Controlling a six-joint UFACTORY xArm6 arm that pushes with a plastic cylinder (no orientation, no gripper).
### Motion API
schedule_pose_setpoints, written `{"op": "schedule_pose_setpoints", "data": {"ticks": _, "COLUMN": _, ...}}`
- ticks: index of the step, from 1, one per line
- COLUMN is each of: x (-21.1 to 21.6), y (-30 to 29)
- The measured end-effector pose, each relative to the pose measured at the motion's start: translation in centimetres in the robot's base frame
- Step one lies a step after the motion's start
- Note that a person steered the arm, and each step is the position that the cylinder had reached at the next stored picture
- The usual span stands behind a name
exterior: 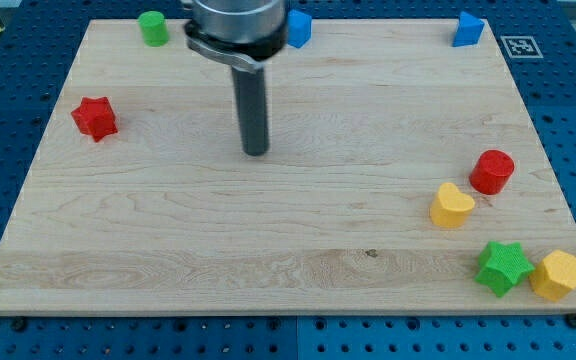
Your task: Nudge the green star and the yellow hexagon right a bit
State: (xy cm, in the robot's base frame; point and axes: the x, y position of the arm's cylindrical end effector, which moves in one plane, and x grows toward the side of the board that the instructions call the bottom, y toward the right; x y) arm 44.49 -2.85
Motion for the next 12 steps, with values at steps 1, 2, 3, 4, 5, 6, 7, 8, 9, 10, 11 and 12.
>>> {"op": "schedule_pose_setpoints", "data": {"ticks": 1, "x": 2.1, "y": 3.3}}
{"op": "schedule_pose_setpoints", "data": {"ticks": 2, "x": 2.3, "y": 3.4}}
{"op": "schedule_pose_setpoints", "data": {"ticks": 3, "x": 2.3, "y": 3.4}}
{"op": "schedule_pose_setpoints", "data": {"ticks": 4, "x": 2.3, "y": 3.7}}
{"op": "schedule_pose_setpoints", "data": {"ticks": 5, "x": 2.3, "y": 5.7}}
{"op": "schedule_pose_setpoints", "data": {"ticks": 6, "x": 2.2, "y": 7.9}}
{"op": "schedule_pose_setpoints", "data": {"ticks": 7, "x": 4.1, "y": 8.1}}
{"op": "schedule_pose_setpoints", "data": {"ticks": 8, "x": 9.5, "y": 7.7}}
{"op": "schedule_pose_setpoints", "data": {"ticks": 9, "x": 14.3, "y": 10.1}}
{"op": "schedule_pose_setpoints", "data": {"ticks": 10, "x": 16.0, "y": 17.9}}
{"op": "schedule_pose_setpoints", "data": {"ticks": 11, "x": 17.2, "y": 22.7}}
{"op": "schedule_pose_setpoints", "data": {"ticks": 12, "x": 17.4, "y": 22.6}}
